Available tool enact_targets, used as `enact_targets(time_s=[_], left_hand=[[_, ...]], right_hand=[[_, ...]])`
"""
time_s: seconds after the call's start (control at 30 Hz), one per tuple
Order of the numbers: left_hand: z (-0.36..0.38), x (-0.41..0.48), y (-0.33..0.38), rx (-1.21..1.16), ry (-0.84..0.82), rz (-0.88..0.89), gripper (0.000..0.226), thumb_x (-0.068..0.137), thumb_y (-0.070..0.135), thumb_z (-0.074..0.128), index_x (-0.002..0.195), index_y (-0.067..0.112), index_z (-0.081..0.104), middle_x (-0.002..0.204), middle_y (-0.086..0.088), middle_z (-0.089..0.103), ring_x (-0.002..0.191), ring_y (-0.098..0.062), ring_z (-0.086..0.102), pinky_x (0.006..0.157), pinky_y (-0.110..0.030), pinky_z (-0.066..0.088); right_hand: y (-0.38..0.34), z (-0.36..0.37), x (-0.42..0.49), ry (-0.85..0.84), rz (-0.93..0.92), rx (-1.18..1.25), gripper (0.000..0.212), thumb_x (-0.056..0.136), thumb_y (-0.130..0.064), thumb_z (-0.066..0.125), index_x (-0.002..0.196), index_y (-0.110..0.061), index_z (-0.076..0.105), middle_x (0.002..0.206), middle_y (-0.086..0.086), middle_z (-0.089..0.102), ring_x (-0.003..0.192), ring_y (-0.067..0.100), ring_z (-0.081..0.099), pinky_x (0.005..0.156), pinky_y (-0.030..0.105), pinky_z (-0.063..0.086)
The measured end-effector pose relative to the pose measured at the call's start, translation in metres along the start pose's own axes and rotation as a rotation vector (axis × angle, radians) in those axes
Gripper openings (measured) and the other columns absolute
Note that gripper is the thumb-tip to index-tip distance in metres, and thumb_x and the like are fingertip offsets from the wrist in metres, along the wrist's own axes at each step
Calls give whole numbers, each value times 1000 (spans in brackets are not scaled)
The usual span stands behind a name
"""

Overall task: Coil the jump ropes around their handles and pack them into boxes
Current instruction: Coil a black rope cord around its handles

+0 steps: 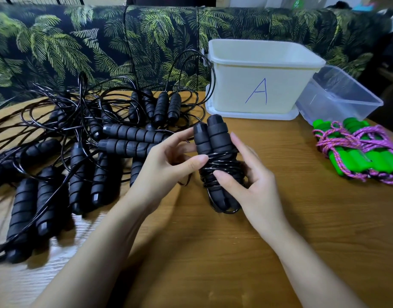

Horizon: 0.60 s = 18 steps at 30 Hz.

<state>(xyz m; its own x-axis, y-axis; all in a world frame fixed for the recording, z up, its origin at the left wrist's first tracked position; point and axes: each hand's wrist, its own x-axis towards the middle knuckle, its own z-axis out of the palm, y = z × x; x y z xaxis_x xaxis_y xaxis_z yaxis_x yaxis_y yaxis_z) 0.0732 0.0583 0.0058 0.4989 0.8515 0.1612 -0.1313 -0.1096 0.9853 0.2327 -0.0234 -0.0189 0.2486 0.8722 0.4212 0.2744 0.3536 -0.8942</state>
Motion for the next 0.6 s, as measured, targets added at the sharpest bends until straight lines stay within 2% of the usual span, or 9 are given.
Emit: enact_targets(time_s=[0.03, 0.07, 0.13, 0.2, 0.33, 0.43, 0.53, 0.6], left_hand=[[-1, 0, 2, -14, -3, -2, 49, 75, 13, 75, 120, 27, 58, 99, 5, 76, 91, -8, 70, 73, -20, 53], [-3, 0, 4, -14, -7, -9, 49, 75, 12, 75, 119, 25, 58, 98, 5, 76, 90, -7, 70, 71, -16, 52], [-7, 0, 5, 9, -20, -15, 51, 77, 10, 79, 121, 23, 59, 101, 2, 76, 95, -10, 70, 78, -19, 53], [-11, 1, 5, 7, -22, -16, 48, 77, 12, 73, 122, 22, 59, 101, -2, 75, 97, -13, 70, 82, -21, 52], [-7, 1, 3, -47, 67, -28, 47, 71, 14, 77, 116, 18, 61, 86, 1, 72, 80, -13, 68, 75, -22, 54], [0, 0, 1, -71, 164, -26, 56, 65, 15, 87, 115, 14, 61, 80, 2, 71, 73, -14, 67, 74, -25, 56], [6, -1, 0, -67, 234, -15, 54, 61, 19, 81, 112, 15, 62, 78, 2, 70, 69, -13, 67, 70, -22, 54], [10, -2, -1, -74, 258, -21, 51, 63, 17, 81, 110, 16, 62, 77, 2, 69, 67, -11, 67, 67, -18, 52]], right_hand=[[-1, 0, 0, -12, 33, 40, 65, 79, -38, 71, 140, -39, 46, 136, -20, 57, 130, 16, 53, 109, 44, 43], [-1, -1, 1, -23, 60, 72, 66, 80, -36, 72, 140, -38, 47, 138, -16, 57, 131, 15, 53, 110, 45, 42], [-3, -3, 1, -45, 101, 124, 66, 82, -32, 73, 142, -33, 47, 140, -12, 57, 133, 12, 50, 113, 46, 39], [-2, -5, 2, -64, 128, 168, 66, 83, -31, 73, 144, -30, 47, 142, -13, 56, 136, 8, 47, 116, 44, 34], [-1, -4, 1, -52, 113, 199, 56, 88, -25, 68, 140, -30, 47, 136, -6, 60, 131, 12, 51, 114, 43, 38], [2, 1, 0, 57, -9, -19, 44, 93, -21, 62, 136, -25, 55, 140, -6, 55, 134, 14, 49, 113, 40, 39], [7, 2, -2, 147, -198, -295, 38, 97, -16, 54, 134, -16, 60, 140, -1, 55, 130, 10, 51, 109, 31, 41], [5, 6, -4, 139, -238, -414, 39, 99, -19, 46, 137, -20, 57, 146, -1, 51, 131, 10, 52, 103, 27, 45]])
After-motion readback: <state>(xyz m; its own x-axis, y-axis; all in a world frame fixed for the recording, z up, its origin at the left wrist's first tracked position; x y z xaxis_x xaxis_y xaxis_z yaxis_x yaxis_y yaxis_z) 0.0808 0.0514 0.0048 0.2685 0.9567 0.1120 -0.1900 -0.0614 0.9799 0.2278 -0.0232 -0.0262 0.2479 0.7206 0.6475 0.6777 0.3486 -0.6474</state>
